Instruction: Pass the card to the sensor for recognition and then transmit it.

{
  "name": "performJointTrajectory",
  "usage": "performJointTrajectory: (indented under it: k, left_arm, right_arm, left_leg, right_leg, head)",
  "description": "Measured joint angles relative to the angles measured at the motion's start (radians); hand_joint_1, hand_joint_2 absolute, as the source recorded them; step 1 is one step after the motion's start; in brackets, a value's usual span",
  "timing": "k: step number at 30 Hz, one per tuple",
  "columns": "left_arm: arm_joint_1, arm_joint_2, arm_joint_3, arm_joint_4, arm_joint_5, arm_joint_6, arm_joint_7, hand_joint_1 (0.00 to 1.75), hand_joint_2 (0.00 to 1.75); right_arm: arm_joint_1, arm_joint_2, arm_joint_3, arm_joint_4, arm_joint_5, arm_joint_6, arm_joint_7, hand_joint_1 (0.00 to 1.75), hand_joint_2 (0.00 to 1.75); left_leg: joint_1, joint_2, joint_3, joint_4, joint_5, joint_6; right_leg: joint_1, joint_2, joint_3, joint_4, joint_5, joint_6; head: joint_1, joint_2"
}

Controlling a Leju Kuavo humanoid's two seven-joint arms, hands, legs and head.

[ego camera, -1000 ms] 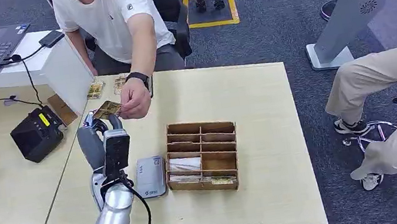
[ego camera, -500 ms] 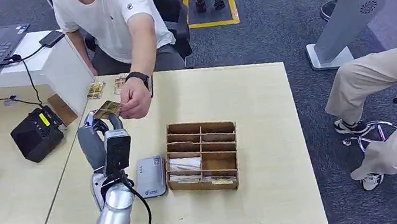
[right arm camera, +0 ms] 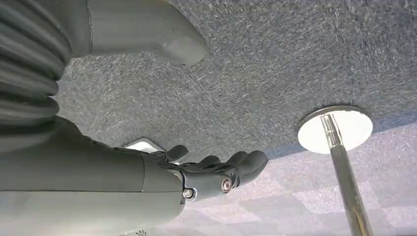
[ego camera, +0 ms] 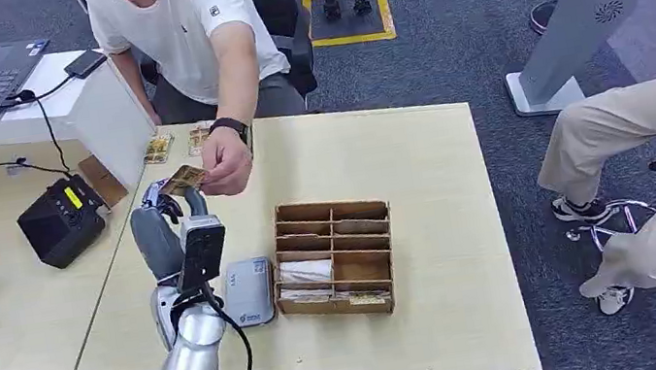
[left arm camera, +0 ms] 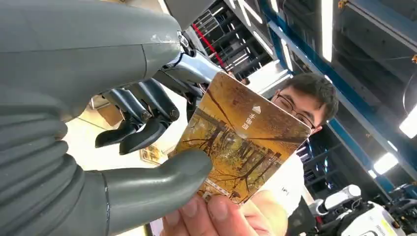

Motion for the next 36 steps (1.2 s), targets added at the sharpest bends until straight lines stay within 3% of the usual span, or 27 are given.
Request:
performJointTrajectory:
  k: [27, 36]
  left_arm:
    - [0.0, -0.008, 0.023, 0.0, 0.023, 0.0, -0.007, 1.75, 1.75]
    - [0.0, -0.011, 0.029, 0.0, 0.039, 0.0, -0.039, 1.75, 1.75]
  right_arm:
    - [0.0, 0.0, 0.0, -0.007, 0.012, 0.0, 0.018, 0.0, 1.75]
    - [0.0, 0.0, 0.0, -0.006, 0.014, 0.0, 0.021, 0.0, 1.75]
  left_leg:
    - [0.0, 0.0, 0.0, 0.0, 0.0, 0.0]
    - [0.0, 0.0, 0.0, 0.0, 0.0, 0.0]
  right_leg:
    - [0.0, 0.0, 0.0, 0.0, 0.0, 0.0]
    - [0.0, 0.0, 0.0, 0.0, 0.0, 0.0]
  head:
    - [0.0, 0.0]
    - [0.0, 0.0]
